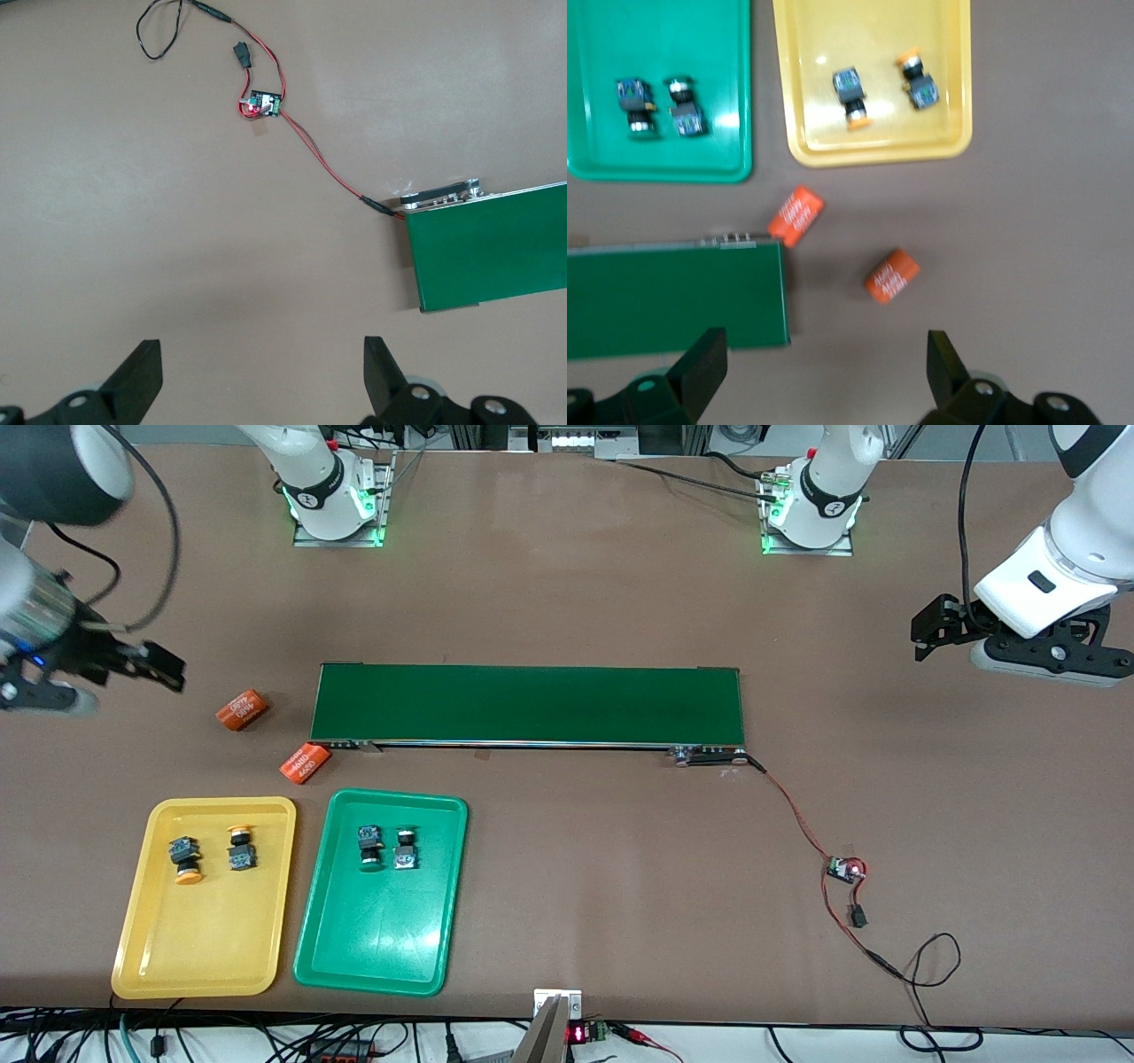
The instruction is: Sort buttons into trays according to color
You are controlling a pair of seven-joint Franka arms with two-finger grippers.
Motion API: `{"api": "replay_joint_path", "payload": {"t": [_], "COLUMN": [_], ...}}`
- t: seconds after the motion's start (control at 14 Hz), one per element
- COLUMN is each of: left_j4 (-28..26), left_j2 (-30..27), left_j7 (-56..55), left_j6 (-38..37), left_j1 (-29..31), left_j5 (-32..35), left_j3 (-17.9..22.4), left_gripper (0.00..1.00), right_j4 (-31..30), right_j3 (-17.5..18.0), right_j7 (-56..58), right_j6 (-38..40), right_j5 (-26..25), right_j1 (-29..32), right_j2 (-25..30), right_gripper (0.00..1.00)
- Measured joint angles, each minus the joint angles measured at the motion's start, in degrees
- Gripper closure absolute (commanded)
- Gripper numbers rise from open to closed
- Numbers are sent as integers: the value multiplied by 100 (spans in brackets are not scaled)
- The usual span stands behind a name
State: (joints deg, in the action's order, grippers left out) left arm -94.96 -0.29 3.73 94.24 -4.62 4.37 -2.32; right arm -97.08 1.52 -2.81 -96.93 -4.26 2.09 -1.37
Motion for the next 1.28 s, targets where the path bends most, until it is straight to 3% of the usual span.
{"api": "replay_joint_path", "payload": {"t": [0.29,1.28], "left_j4": [0,0], "left_j2": [0,15], "left_j7": [0,0], "left_j6": [-54,-74], "left_j1": [0,6], "left_j5": [0,1], "left_j3": [0,5], "left_gripper": [0,0], "right_j4": [-67,-182], "right_j3": [-595,-466], "right_j7": [789,788], "right_j6": [375,429], "right_j5": [105,160], "right_j1": [6,-676], "right_j2": [177,128], "right_gripper": [0,0]}}
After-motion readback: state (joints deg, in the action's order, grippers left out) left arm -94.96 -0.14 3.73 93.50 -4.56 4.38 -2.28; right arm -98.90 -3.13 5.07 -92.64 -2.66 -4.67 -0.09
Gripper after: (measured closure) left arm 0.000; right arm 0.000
